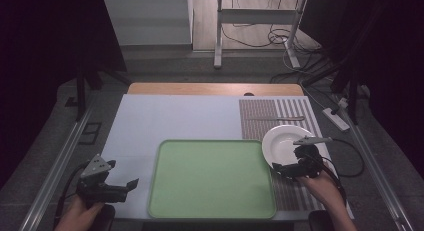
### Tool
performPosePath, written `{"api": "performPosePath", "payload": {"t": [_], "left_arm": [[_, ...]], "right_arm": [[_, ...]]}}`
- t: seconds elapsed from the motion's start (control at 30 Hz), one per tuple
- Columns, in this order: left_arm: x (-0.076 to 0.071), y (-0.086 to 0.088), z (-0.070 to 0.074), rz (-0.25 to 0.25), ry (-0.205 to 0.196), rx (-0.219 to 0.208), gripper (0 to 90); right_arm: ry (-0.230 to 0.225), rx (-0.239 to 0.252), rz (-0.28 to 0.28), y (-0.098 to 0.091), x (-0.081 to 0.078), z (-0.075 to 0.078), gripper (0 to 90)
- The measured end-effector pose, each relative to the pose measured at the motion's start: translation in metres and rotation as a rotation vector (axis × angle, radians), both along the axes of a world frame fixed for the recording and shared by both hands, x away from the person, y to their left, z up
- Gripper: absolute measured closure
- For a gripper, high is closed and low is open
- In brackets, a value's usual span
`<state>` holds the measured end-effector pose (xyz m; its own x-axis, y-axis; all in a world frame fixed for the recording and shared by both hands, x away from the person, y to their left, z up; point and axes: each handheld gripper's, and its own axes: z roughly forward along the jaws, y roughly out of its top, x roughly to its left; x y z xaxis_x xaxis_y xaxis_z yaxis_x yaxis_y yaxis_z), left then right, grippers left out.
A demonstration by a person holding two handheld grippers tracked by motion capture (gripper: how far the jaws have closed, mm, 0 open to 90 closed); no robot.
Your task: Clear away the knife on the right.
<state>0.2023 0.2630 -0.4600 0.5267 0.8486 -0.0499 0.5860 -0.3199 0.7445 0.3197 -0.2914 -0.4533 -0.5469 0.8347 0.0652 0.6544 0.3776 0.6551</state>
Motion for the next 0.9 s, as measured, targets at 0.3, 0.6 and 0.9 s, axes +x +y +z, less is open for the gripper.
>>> {"api": "performPosePath", "payload": {"t": [0.3, 0.6, 0.9], "left_arm": [[0.0, 0.0, 0.0, 0.002, 0.001, -0.003, 1.4], [0.0, 0.0, 0.0, 0.001, 0.001, -0.002, 1.4], [0.0, 0.0, 0.0, 0.001, 0.001, 0.001, 1.4]], "right_arm": [[-0.005, -0.038, -0.018, 0.003, 0.023, -0.004, 1.4], [0.0, -0.055, -0.041, 0.001, 0.048, -0.007, 1.4], [-0.003, -0.06, -0.07, -0.002, 0.069, -0.006, 1.4]]}}
